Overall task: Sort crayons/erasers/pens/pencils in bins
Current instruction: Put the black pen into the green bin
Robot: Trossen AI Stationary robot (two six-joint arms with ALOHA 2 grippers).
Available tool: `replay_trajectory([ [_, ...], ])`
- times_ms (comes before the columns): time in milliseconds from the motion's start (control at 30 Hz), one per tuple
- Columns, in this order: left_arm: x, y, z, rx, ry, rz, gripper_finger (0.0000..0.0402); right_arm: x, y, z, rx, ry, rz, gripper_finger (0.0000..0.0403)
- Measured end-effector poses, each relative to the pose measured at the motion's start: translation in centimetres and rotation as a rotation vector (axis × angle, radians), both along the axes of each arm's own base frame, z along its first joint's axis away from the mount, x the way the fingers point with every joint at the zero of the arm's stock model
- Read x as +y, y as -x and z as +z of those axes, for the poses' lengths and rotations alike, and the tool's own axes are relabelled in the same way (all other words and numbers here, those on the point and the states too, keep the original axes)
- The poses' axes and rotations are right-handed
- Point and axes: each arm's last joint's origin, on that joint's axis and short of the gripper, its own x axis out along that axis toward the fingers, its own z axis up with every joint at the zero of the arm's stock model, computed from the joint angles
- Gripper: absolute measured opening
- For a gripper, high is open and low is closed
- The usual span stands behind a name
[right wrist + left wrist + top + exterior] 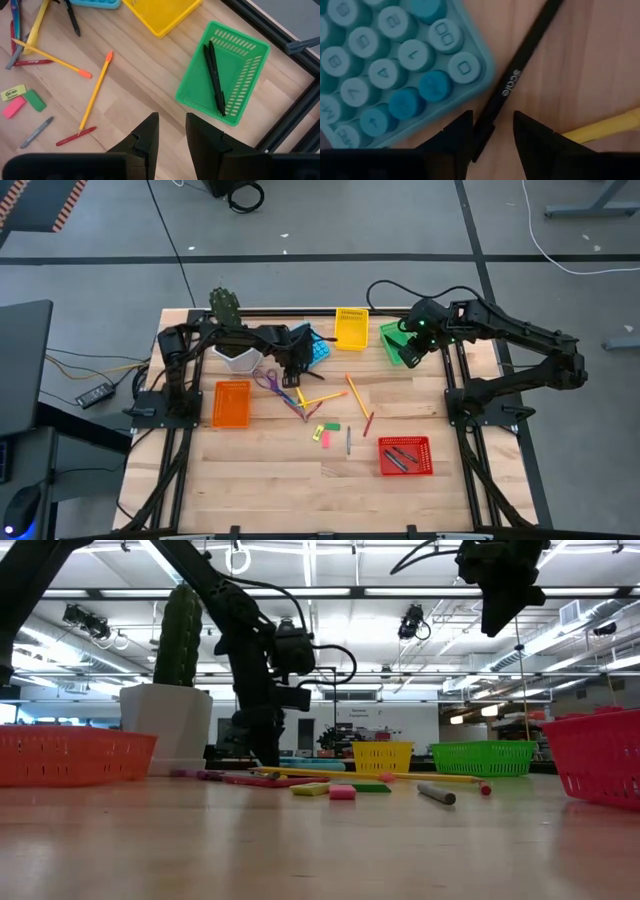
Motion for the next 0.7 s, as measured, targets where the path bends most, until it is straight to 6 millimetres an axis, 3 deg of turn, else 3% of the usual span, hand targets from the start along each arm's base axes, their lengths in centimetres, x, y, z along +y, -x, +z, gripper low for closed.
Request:
replay_trajectory([
  [300,-0.6,-0.23,0.0,0.004,-0.009,-0.044,0.0102,-0.01,0.0,0.0,0.0,0.002,-0.001,0.0103],
  [700,-0.58,-0.27,0.24,-0.011,0.006,0.012,0.0015,-0.09,0.03,0.02,0.004,0.022,-0.031,0.0103],
])
